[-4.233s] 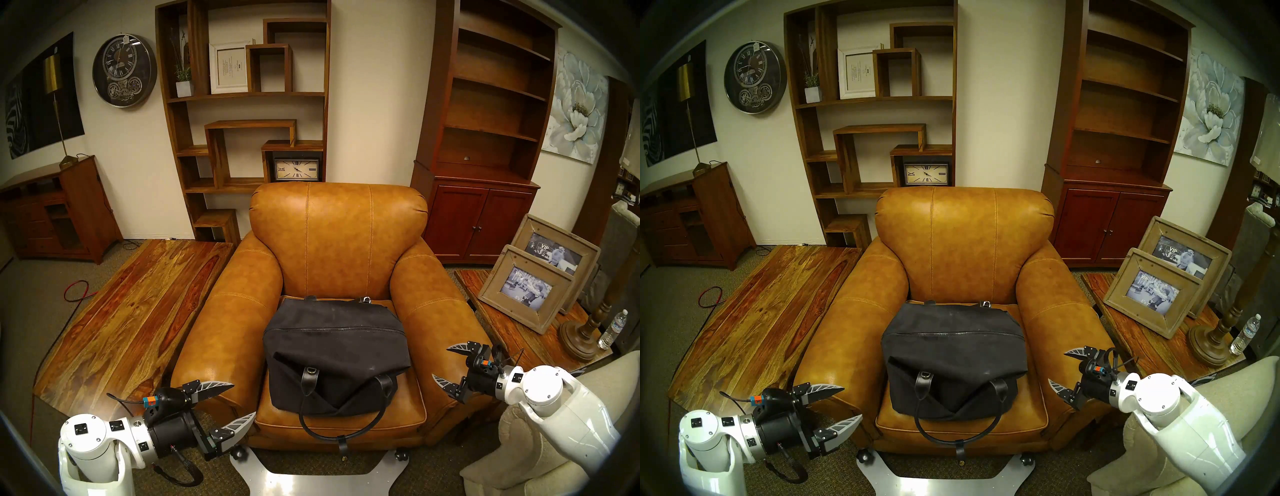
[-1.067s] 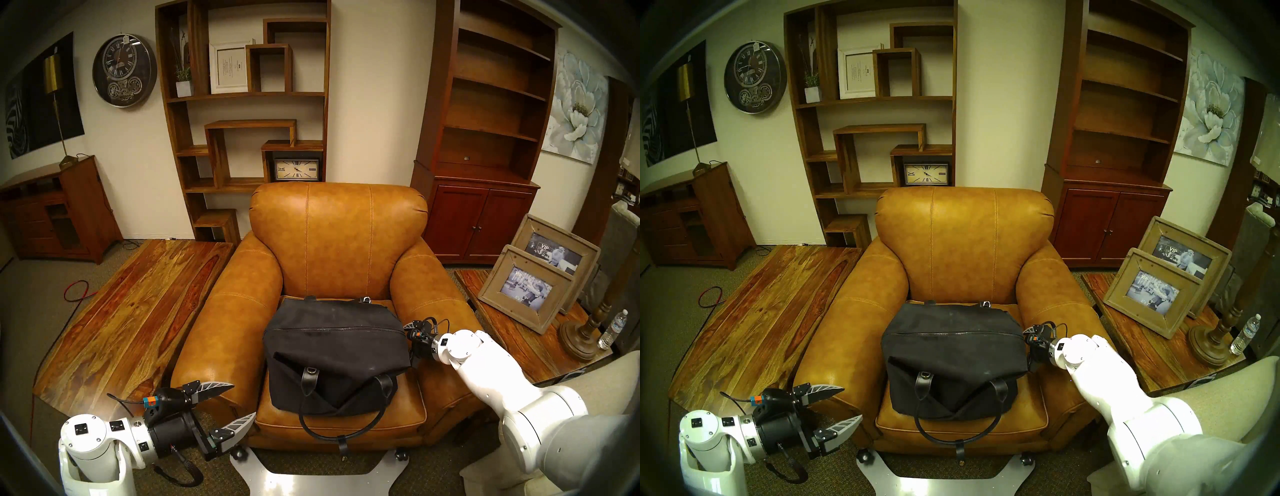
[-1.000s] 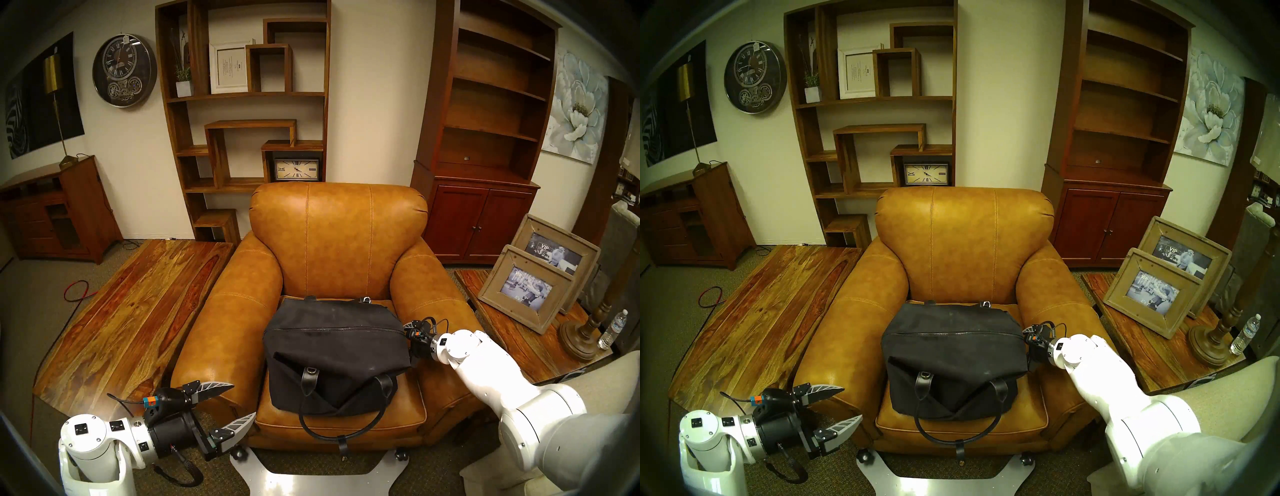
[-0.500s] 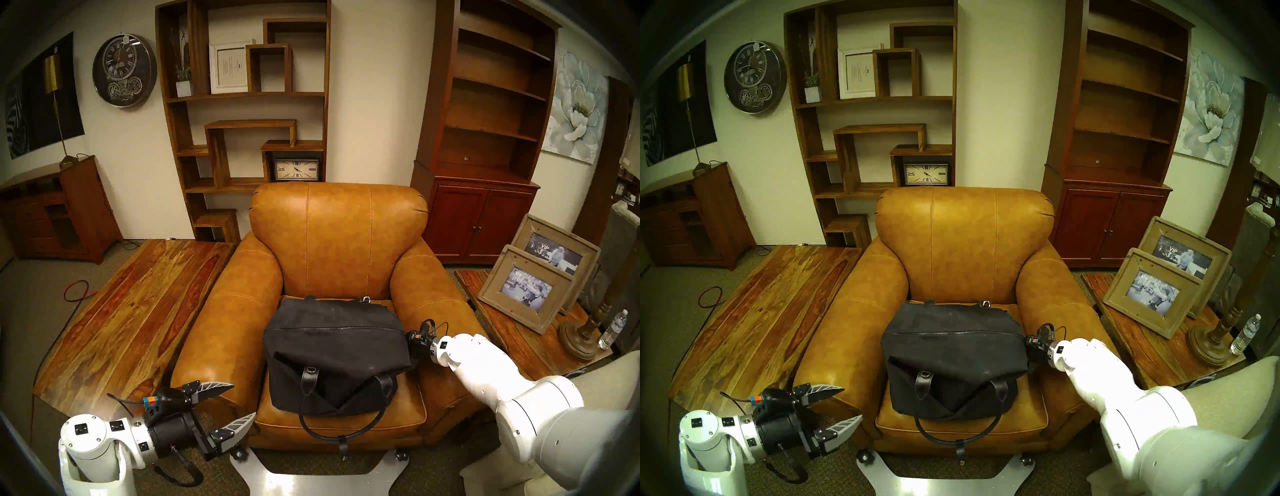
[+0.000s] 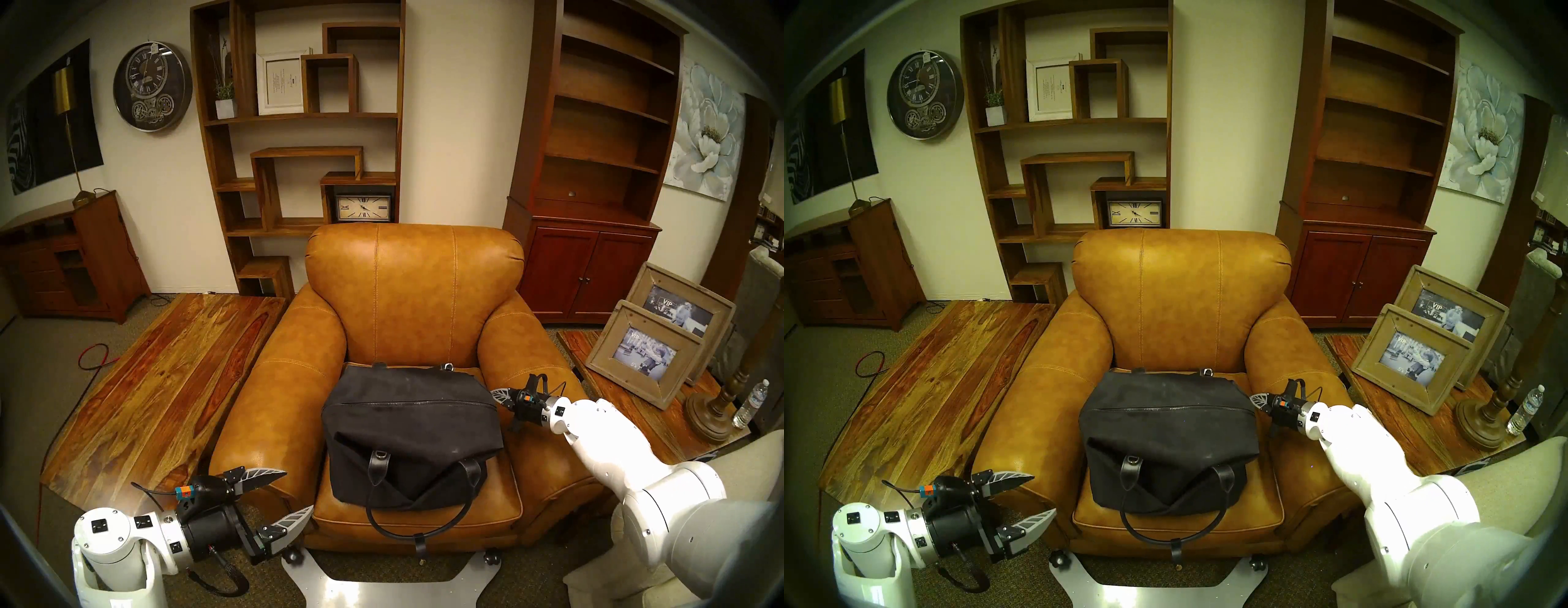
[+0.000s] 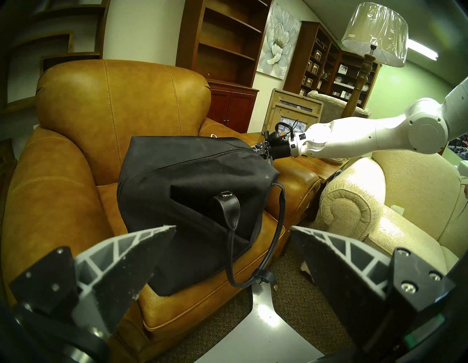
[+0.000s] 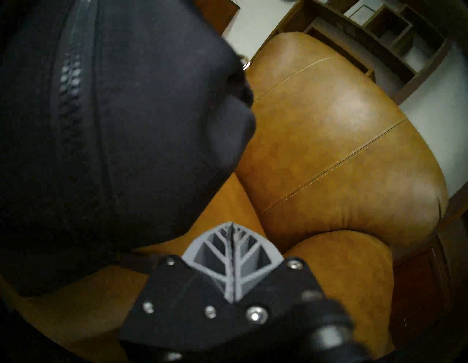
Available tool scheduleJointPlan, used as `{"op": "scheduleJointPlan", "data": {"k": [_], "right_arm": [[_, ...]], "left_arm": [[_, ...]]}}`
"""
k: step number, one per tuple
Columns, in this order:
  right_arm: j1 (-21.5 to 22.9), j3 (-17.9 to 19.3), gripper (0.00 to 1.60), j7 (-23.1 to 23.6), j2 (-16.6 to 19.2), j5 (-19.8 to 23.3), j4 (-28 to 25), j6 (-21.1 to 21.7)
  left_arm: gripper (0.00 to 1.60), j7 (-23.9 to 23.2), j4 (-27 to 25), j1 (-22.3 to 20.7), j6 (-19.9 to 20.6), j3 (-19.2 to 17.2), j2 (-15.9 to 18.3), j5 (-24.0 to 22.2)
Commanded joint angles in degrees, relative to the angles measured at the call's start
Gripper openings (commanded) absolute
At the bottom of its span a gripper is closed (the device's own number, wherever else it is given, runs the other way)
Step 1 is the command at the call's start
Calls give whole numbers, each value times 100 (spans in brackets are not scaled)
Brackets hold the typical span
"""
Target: Open a bag with a zipper
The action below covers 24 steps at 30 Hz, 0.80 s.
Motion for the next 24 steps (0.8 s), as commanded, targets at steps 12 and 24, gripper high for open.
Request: {"op": "scheduleJointPlan", "data": {"k": [12,24], "right_arm": [[-729,391,0,545,422,518,-1594,-287],[-1174,384,65,932,598,283,-2297,783]], "left_arm": [[160,-30,-76,-13,3,-7,-19,15],[160,-51,-85,-22,8,-18,-41,39]]}}
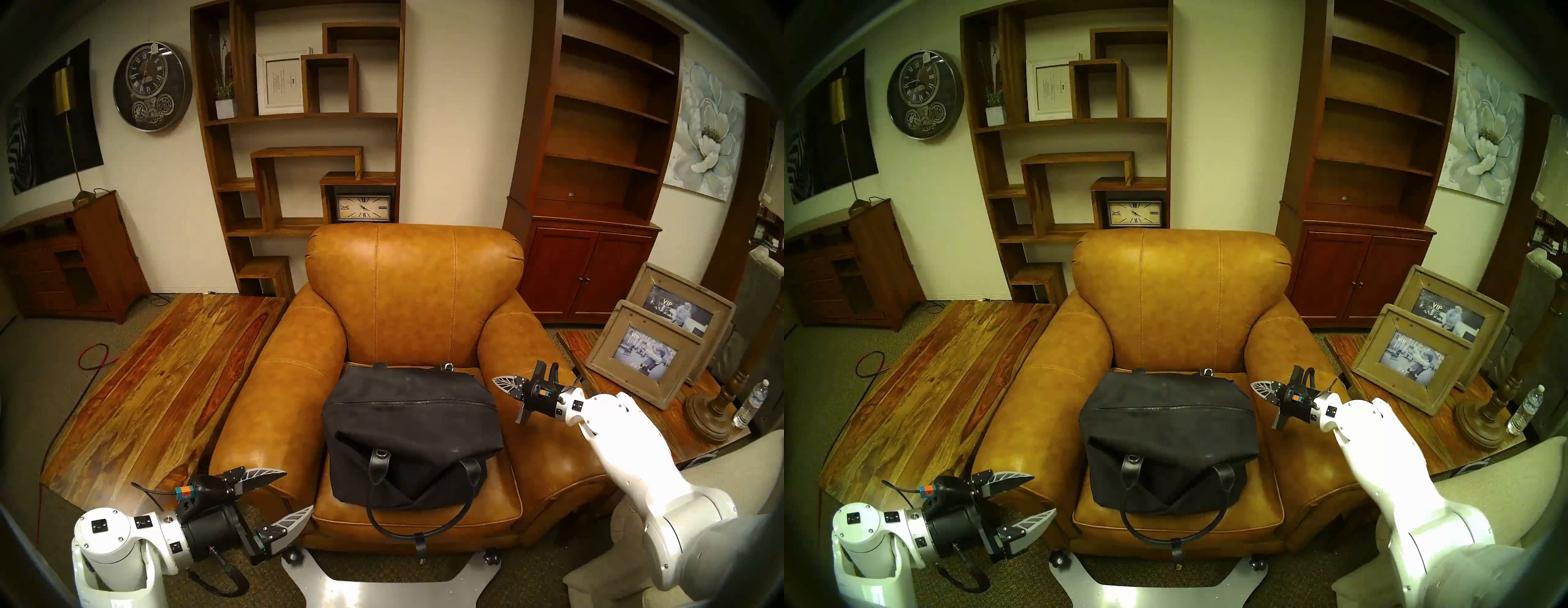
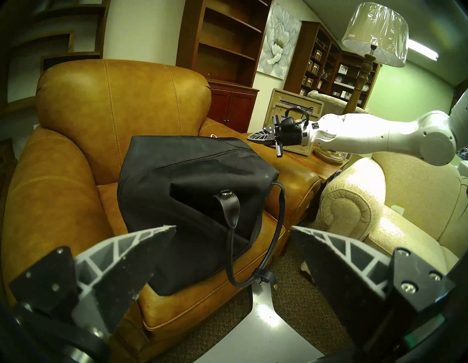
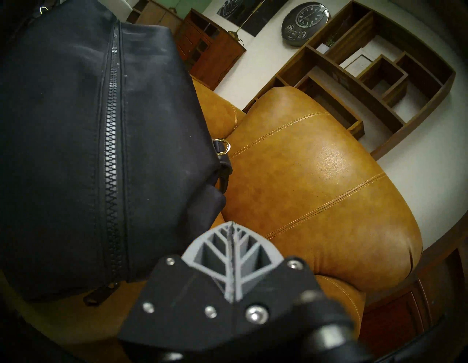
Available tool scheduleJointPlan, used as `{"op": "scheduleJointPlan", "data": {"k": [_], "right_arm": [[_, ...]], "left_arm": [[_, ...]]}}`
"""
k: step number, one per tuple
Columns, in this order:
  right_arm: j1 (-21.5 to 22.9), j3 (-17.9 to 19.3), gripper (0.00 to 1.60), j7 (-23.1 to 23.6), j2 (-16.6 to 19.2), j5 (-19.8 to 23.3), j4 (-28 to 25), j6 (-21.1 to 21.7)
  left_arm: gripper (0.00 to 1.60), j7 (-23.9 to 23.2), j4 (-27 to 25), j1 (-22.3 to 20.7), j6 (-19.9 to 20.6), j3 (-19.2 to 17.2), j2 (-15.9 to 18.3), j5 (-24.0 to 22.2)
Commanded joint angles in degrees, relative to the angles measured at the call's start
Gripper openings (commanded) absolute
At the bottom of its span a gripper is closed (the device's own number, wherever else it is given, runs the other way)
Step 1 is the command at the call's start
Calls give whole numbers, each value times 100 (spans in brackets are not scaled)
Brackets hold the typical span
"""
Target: Open a bag with a zipper
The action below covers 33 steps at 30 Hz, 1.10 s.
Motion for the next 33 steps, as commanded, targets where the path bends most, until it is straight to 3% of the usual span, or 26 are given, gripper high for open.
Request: {"op": "scheduleJointPlan", "data": {"k": [1,3,7,19,27,29,30,33], "right_arm": [[-170,-66,65,139,149,-197,-426,588],[-34,-120,84,337,149,-230,-257,662],[164,-256,100,504,155,-372,-1,522],[729,-527,92,646,-144,-673,727,344],[913,-633,97,814,-309,-750,1085,166],[921,-614,105,784,-339,-745,1178,110],[909,-550,152,753,-358,-690,1233,93],[837,-477,160,901,-288,-588,1157,115]], "left_arm": [[160,-9,-83,0,4,5,0,-4],[160,-14,-84,-3,5,2,-5,2],[160,-21,-83,-7,4,-2,-11,8],[160,-46,-77,-23,1,-14,-30,26],[160,-63,-79,-31,1,-22,-45,42],[160,-67,-80,-33,2,-24,-49,46],[160,-71,-80,-35,2,-27,-53,50],[160,-77,-81,-38,2,-30,-59,55]]}}
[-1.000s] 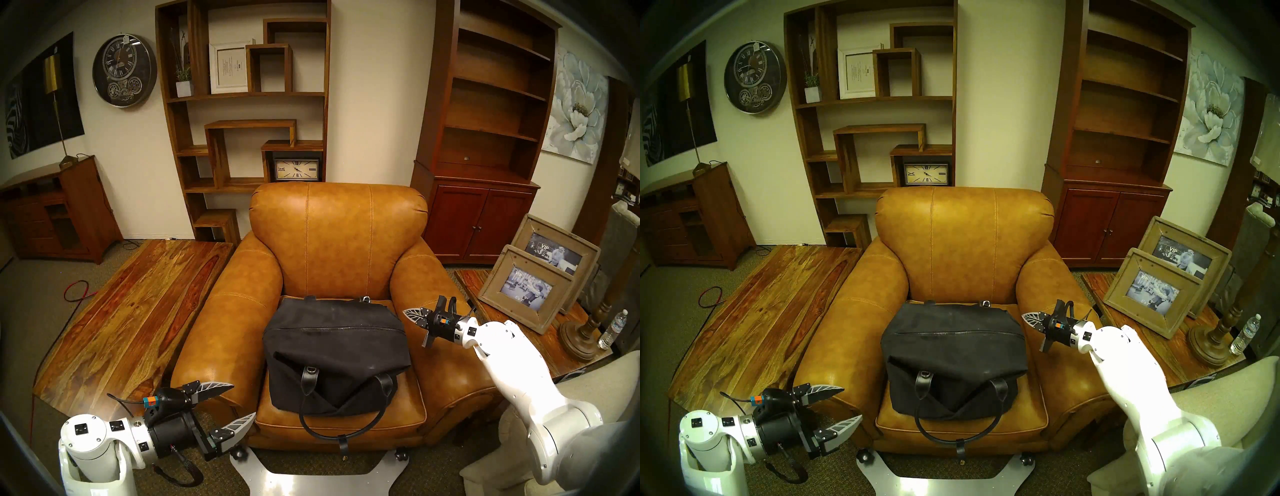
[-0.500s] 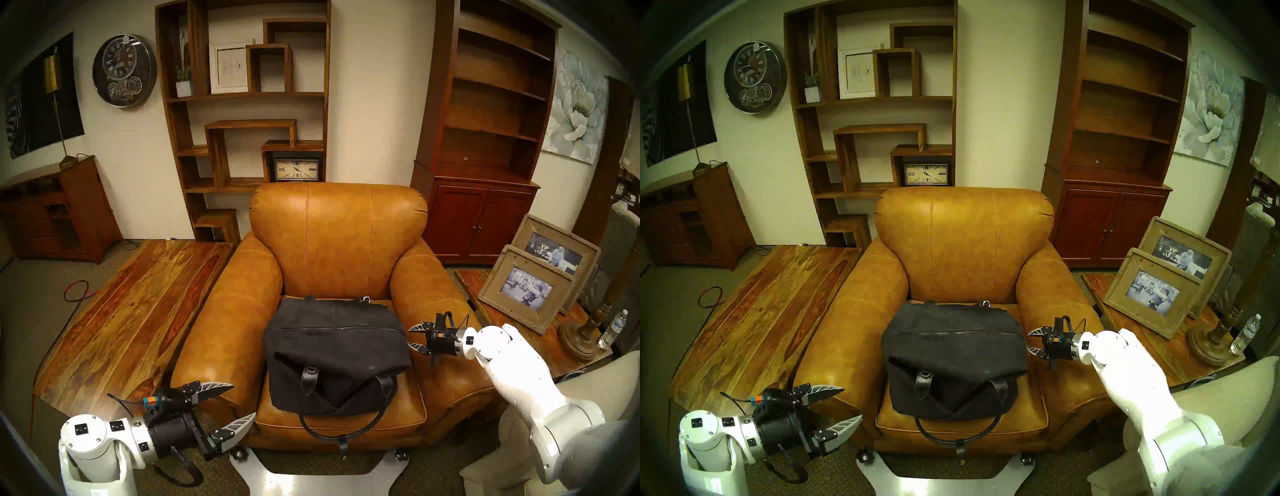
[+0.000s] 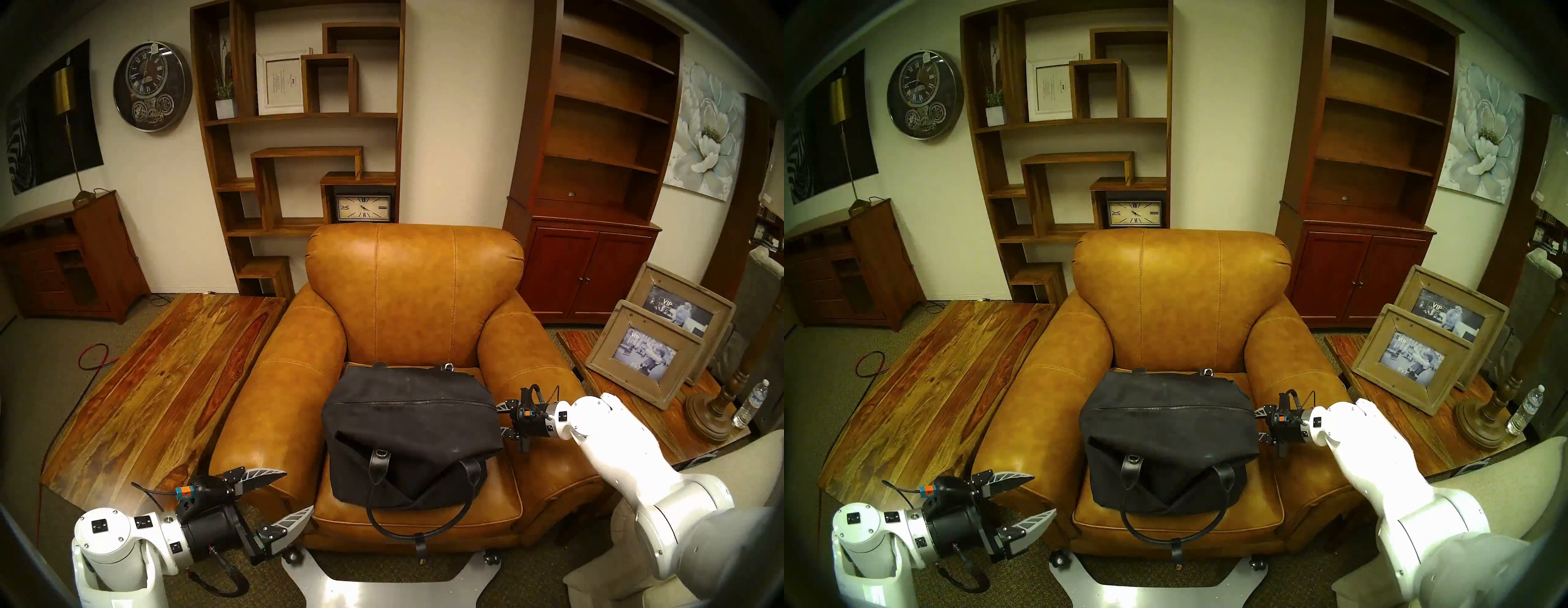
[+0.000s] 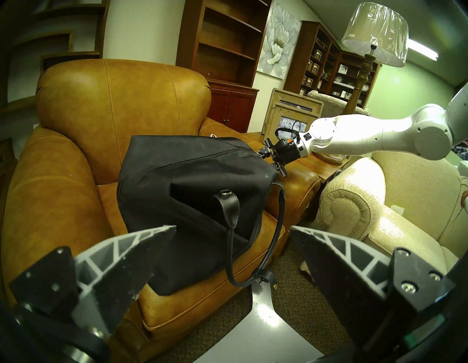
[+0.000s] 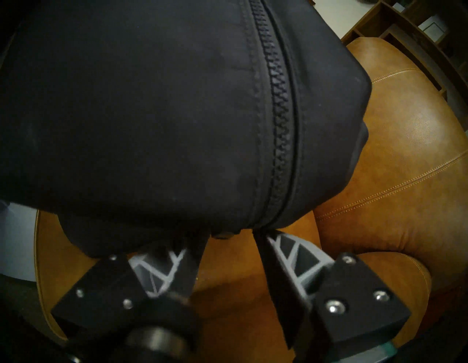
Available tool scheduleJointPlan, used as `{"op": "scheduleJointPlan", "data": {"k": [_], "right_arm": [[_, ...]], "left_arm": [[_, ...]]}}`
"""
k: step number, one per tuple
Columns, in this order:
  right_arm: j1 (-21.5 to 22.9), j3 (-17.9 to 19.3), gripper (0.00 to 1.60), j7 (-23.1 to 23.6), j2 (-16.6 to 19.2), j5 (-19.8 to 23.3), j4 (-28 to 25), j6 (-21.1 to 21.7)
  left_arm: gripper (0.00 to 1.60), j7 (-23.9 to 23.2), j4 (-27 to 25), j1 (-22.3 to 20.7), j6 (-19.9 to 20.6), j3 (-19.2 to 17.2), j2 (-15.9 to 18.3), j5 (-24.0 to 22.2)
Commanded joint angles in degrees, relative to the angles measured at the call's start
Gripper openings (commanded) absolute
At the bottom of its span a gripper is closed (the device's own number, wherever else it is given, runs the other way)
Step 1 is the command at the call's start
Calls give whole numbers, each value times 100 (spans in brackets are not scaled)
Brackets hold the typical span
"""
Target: Open a bag with a zipper
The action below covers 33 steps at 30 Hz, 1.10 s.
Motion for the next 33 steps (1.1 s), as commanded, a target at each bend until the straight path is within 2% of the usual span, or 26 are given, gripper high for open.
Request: {"op": "scheduleJointPlan", "data": {"k": [1,3,4,5,14,33], "right_arm": [[145,157,160,58,-19,226,-85,-86],[7,214,160,167,55,296,-212,-87],[-189,184,160,-330,111,32,-410,-105],[-277,241,160,-391,107,56,-461,-41],[-433,326,160,-495,113,-36,-683,75],[-484,385,160,-505,100,-92,-758,124]], "left_arm": [[160,-9,-80,-3,0,4,1,-6],[160,-13,-81,-5,0,1,-4,-1],[160,-15,-81,-6,0,0,-6,1],[160,-18,-82,-7,0,-1,-8,3],[160,-38,-83,-18,1,-12,-27,22],[160,-76,-83,-39,0,-31,-60,55]]}}
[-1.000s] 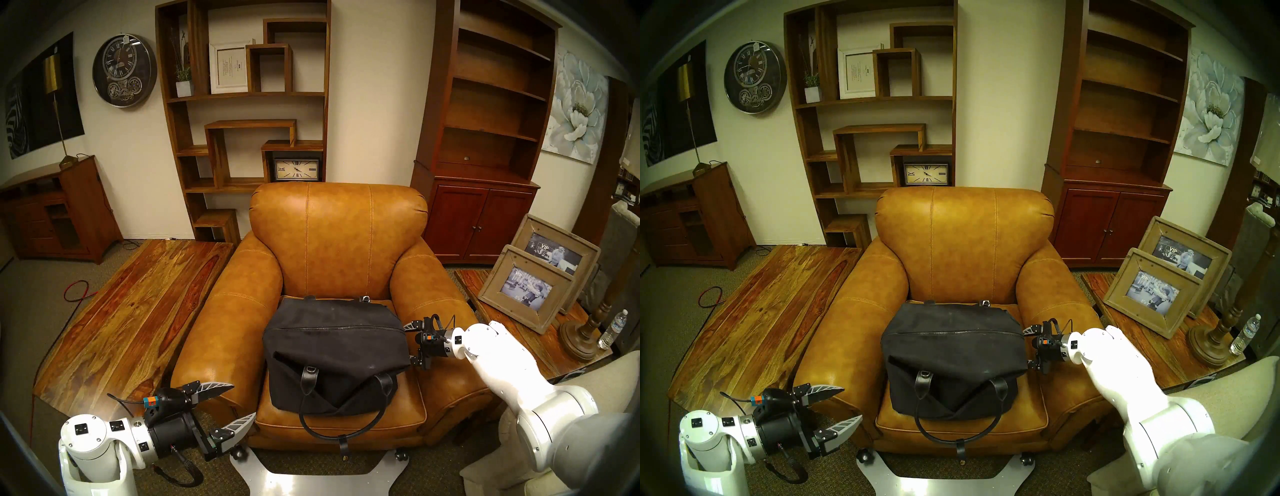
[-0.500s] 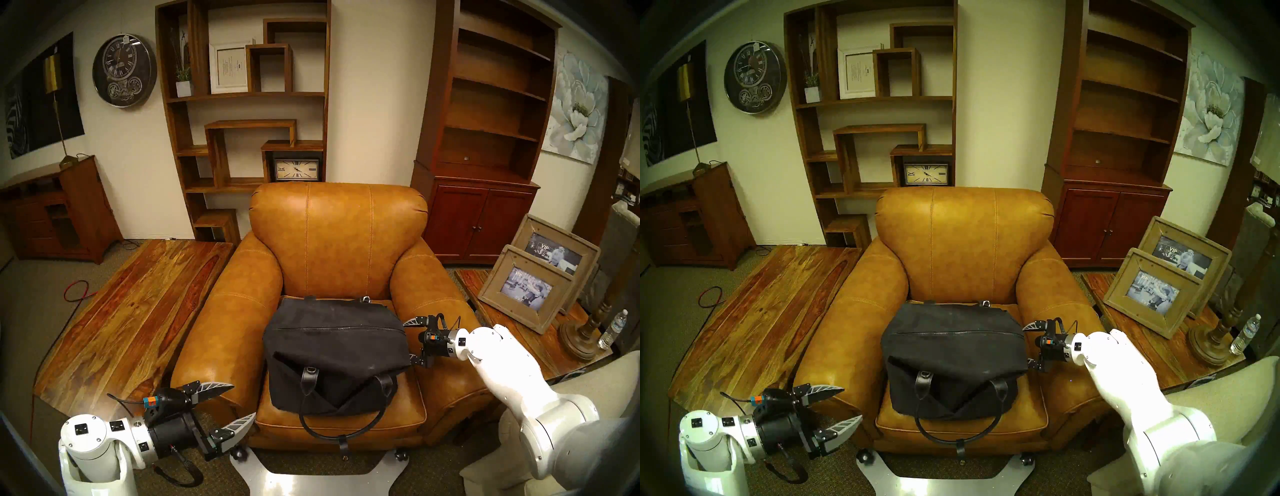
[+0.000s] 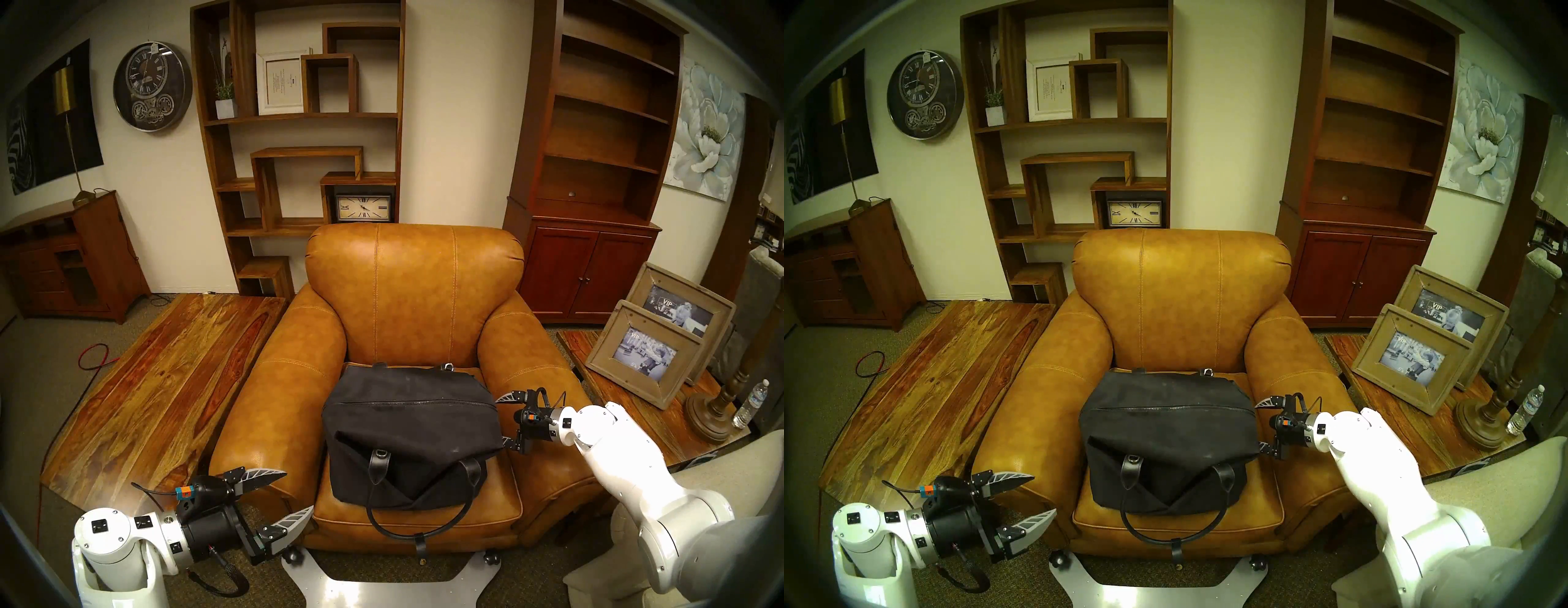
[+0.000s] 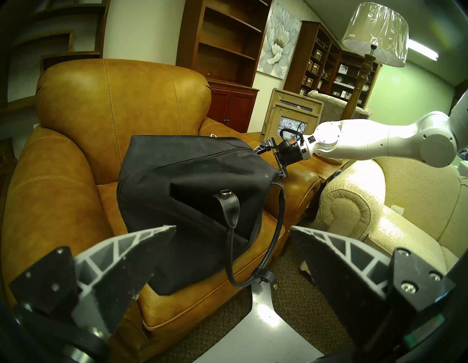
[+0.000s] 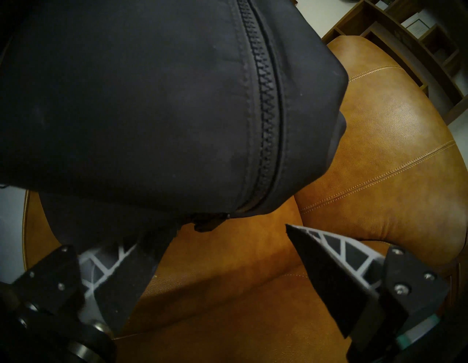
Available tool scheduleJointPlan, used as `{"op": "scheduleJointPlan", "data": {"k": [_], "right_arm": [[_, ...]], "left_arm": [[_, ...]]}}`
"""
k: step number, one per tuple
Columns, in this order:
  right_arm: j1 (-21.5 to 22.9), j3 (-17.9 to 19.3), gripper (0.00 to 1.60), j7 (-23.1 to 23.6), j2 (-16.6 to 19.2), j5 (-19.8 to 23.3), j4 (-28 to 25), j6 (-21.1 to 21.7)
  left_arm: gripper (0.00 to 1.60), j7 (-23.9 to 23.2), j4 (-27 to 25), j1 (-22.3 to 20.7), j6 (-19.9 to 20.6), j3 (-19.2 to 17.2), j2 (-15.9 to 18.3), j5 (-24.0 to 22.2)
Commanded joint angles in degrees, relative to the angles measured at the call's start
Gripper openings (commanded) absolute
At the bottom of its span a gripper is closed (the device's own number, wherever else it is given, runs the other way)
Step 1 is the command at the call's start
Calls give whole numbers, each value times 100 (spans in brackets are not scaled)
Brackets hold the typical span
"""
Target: Open a bag with a zipper
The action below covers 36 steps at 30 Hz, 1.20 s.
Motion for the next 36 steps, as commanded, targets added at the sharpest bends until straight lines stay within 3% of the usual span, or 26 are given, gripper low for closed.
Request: {"op": "scheduleJointPlan", "data": {"k": [1,36], "right_arm": [[58,24,160,-25,-13,22,-118,-33],[54,12,160,-117,-119,-42,-77,13]], "left_arm": [[160,-10,-82,-4,-1,4,-1,-7],[160,-81,-82,-44,-4,-33,-63,56]]}}
